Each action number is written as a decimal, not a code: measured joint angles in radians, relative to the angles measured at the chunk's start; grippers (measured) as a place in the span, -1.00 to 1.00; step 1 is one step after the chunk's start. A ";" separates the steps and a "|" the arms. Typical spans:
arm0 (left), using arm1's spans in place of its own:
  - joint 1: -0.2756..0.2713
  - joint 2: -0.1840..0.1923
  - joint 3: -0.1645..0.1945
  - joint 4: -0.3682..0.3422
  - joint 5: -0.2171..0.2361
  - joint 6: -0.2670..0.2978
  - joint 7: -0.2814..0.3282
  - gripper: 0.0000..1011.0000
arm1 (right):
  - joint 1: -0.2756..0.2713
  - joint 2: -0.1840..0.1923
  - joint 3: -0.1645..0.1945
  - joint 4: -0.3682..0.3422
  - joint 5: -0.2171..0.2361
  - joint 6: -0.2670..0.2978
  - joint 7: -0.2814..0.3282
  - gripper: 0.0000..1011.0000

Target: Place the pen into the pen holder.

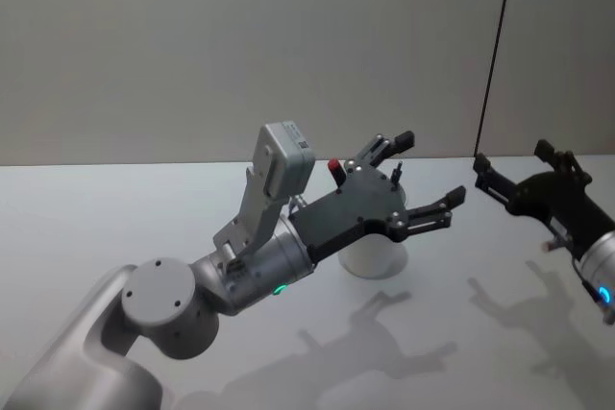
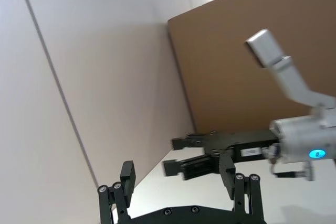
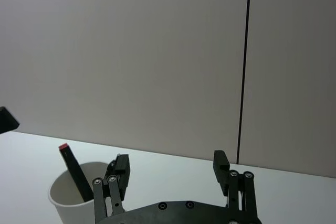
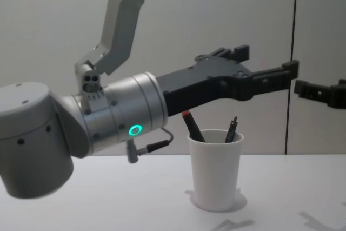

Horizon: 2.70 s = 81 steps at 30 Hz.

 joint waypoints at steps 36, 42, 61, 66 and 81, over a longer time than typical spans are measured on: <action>0.162 0.130 -0.003 -0.223 0.098 0.174 0.469 0.98 | -0.198 -0.013 0.006 -0.165 -0.126 -0.030 -0.048 0.98; 0.189 0.151 -0.004 -0.260 0.115 0.203 0.548 0.98 | -0.198 -0.013 0.005 -0.165 -0.126 -0.030 -0.048 0.98; 0.227 0.181 -0.004 -0.312 0.138 0.244 0.657 0.98 | -0.198 -0.013 0.005 -0.165 -0.126 -0.030 -0.048 0.98; 0.227 0.181 -0.004 -0.312 0.138 0.244 0.657 0.98 | -0.198 -0.013 0.005 -0.165 -0.126 -0.030 -0.048 0.98; 0.226 0.181 -0.004 -0.312 0.137 0.244 0.657 0.98 | -0.198 -0.013 0.005 -0.164 -0.126 -0.030 -0.048 0.98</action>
